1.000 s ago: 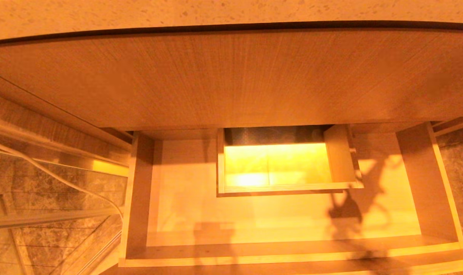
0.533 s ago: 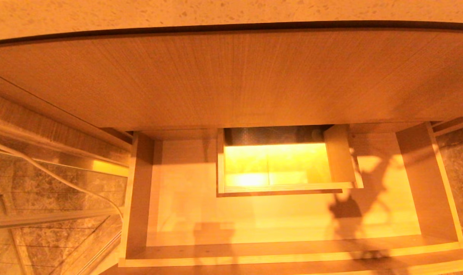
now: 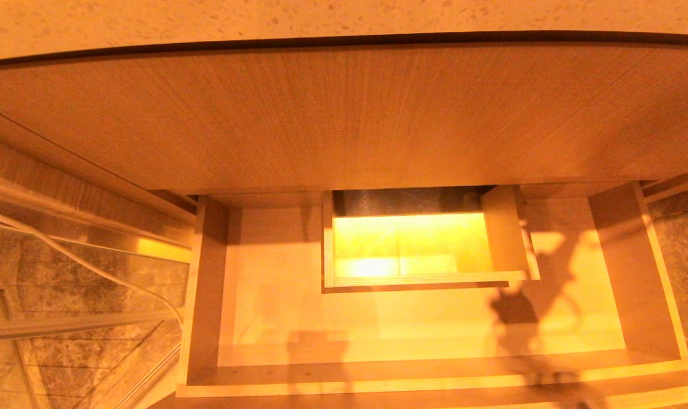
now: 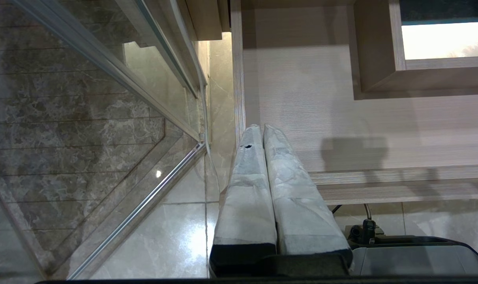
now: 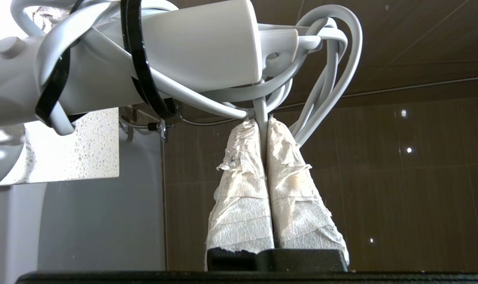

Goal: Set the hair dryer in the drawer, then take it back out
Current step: Place it on the countertop

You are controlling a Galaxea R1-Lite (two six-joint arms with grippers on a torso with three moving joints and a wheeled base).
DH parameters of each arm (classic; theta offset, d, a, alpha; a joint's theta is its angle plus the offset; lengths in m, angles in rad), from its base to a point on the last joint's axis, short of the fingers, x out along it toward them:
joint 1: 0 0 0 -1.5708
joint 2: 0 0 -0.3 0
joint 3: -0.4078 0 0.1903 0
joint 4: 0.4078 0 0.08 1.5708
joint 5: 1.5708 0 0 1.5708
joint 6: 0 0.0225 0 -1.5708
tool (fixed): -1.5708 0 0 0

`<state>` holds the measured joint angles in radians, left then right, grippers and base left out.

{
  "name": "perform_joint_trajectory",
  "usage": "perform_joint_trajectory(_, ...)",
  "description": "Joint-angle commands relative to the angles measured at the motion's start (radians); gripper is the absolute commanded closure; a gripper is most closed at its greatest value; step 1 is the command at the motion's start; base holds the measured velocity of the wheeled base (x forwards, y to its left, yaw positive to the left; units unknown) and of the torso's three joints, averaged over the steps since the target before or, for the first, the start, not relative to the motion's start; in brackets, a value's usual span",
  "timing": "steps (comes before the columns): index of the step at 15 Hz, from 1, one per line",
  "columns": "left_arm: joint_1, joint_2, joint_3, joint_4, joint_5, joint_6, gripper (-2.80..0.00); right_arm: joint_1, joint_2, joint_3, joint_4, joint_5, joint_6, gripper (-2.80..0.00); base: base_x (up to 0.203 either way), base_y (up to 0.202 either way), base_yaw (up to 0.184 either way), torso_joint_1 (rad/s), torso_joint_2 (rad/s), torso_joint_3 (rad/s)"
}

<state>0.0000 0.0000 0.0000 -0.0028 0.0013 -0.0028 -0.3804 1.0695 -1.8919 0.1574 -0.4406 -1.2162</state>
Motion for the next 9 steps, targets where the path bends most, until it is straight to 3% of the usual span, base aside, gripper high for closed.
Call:
perform_joint_trajectory(1, 0.0, 0.0, 0.0, 0.0, 0.0, 0.0, 0.0, 0.002, 0.013, -0.002, -0.001, -0.001, -0.007, 0.0, 0.0, 0.0, 0.0, 0.0, 0.0, 0.0)
perform_joint_trajectory(9, 0.0, 0.0, 0.0, 0.0, 0.0, 0.0, 0.0, 0.002, 0.063, -0.003, -0.003, 0.003, -0.006, 0.0, 0.0, 0.0, 0.0, 0.0, 0.0, 0.0)
